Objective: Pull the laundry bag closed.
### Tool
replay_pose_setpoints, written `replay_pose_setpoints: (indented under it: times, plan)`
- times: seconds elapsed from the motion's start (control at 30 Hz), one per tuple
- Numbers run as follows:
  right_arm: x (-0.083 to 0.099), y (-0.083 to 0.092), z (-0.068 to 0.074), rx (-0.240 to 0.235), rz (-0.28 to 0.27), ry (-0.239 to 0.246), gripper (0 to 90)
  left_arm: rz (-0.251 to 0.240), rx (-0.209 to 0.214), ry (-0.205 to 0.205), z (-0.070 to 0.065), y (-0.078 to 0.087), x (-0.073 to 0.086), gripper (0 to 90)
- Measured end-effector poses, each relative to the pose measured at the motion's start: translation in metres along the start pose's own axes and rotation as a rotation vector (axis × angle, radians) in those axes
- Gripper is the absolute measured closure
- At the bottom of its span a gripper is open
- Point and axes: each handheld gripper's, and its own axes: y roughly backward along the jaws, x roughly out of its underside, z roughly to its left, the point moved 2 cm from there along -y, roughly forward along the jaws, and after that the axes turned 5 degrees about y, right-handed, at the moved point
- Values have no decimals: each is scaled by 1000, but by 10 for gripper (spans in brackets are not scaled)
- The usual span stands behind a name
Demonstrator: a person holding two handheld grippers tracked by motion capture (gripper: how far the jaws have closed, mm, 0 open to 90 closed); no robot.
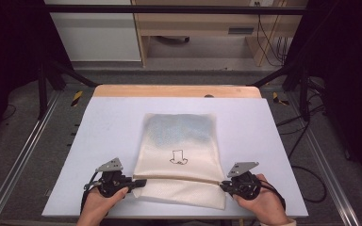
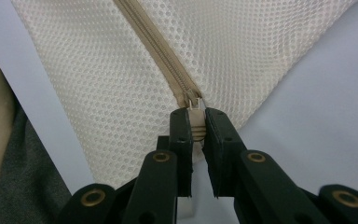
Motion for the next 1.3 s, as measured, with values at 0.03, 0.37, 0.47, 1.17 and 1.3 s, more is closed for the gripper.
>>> replay_pose_setpoints:
  times: [0.03, 0.37, 0.47, 1.17, 1.3]
  plan:
    - [0, -1, 0, -2, -8, -15, 768, 1, -27, -1, -1, 1, 0, 742]
    - [-15, 6, -16, 178, -140, -159, 193, -78, -232, 20, 5, 31, -4, 138]
    - [-19, 13, -23, 227, -181, -198, 151, -90, -281, 0, 8, 38, -6, 109]
    - [7, 34, -79, 475, -336, -331, 76, -261, -597, -73, 77, 116, -8, 60]
    - [23, 31, -85, 546, -385, -343, 81, -296, -660, -120, 91, 119, -5, 62]
